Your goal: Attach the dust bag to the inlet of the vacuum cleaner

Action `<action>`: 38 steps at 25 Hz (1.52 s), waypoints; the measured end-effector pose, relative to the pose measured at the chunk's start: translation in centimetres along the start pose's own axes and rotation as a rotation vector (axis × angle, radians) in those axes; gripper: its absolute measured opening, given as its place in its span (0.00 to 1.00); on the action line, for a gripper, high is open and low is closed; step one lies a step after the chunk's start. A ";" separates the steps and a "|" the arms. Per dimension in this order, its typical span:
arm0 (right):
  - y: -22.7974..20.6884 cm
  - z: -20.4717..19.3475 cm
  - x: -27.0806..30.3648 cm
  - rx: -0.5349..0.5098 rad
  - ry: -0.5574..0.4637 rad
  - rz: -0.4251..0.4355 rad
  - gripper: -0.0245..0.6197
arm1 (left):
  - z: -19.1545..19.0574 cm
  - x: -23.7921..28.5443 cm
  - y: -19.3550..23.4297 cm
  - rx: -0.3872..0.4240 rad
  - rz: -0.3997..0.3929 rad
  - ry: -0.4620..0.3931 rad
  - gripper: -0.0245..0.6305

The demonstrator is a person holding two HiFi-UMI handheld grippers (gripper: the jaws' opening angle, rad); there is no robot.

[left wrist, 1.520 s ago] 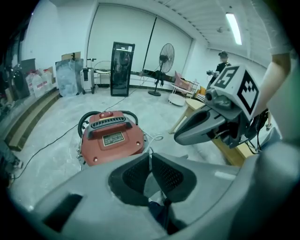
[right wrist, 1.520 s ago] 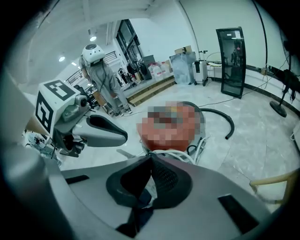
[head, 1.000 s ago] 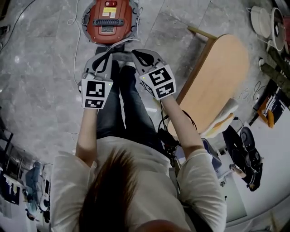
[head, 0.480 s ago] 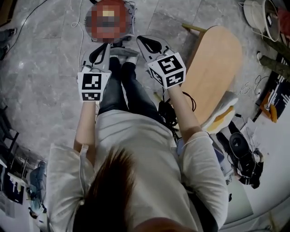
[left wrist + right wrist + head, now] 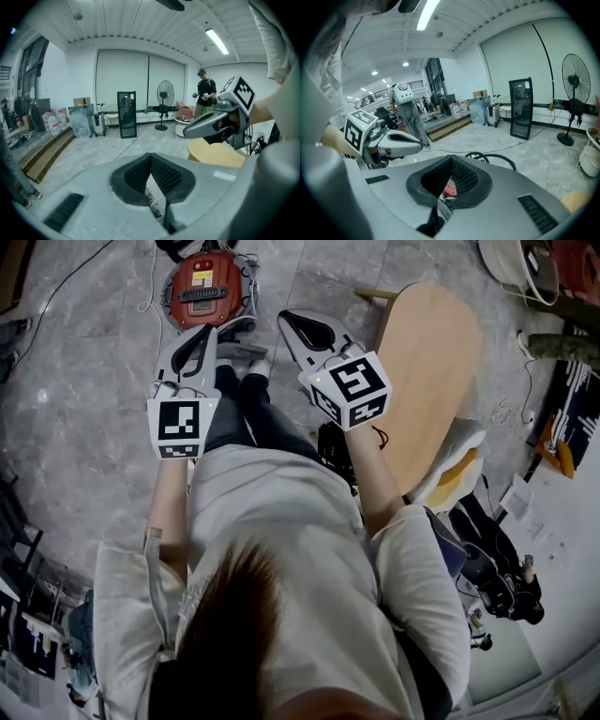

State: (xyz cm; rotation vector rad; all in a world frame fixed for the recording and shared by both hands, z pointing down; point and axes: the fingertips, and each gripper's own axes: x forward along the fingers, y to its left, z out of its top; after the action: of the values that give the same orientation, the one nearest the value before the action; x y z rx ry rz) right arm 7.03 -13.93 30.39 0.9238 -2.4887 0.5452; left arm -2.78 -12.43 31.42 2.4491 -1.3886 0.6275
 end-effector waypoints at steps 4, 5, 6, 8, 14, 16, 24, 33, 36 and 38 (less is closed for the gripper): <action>0.2 1.2 -2.2 -0.036 -0.012 -0.017 0.04 | 2.7 -1.2 -0.3 -0.001 0.028 -0.055 0.06; 0.2 1.5 -2.8 -0.039 -0.018 -0.020 0.04 | 3.3 -1.6 -0.4 -0.003 0.032 -0.065 0.06; 0.3 1.8 -3.3 -0.041 -0.023 -0.023 0.04 | 3.7 -2.0 -0.6 -0.005 0.035 -0.073 0.06; 0.5 2.4 -4.3 -0.043 -0.033 -0.027 0.04 | 4.4 -2.6 -0.7 -0.009 0.043 -0.082 0.06; 1.1 4.4 -6.8 -0.038 -0.081 -0.043 0.04 | 6.2 -4.6 -0.6 -0.008 0.063 -0.114 0.06; 1.5 5.0 -7.7 -0.034 -0.090 -0.047 0.04 | 7.0 -5.6 -0.5 0.016 0.071 -0.123 0.06; 2.6 9.0 -11.5 -0.027 -0.192 -0.083 0.04 | 10.6 -9.1 0.4 -0.009 0.099 -0.200 0.06; 4.9 9.6 -14.0 -0.014 -0.268 -0.074 0.04 | 13.6 -12.1 -2.2 0.003 0.103 -0.306 0.06; 5.0 9.3 -14.8 -0.008 -0.284 -0.092 0.04 | 13.7 -13.1 -2.9 -0.018 0.102 -0.332 0.07; 5.0 9.2 -15.7 -0.005 -0.298 -0.106 0.04 | 13.7 -13.8 -3.4 -0.017 0.099 -0.341 0.07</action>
State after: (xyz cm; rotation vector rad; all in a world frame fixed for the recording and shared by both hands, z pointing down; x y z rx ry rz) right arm 12.11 -6.89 13.60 1.2042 -2.6779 0.3892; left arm -2.73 -6.13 12.77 2.5739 -1.6375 0.2200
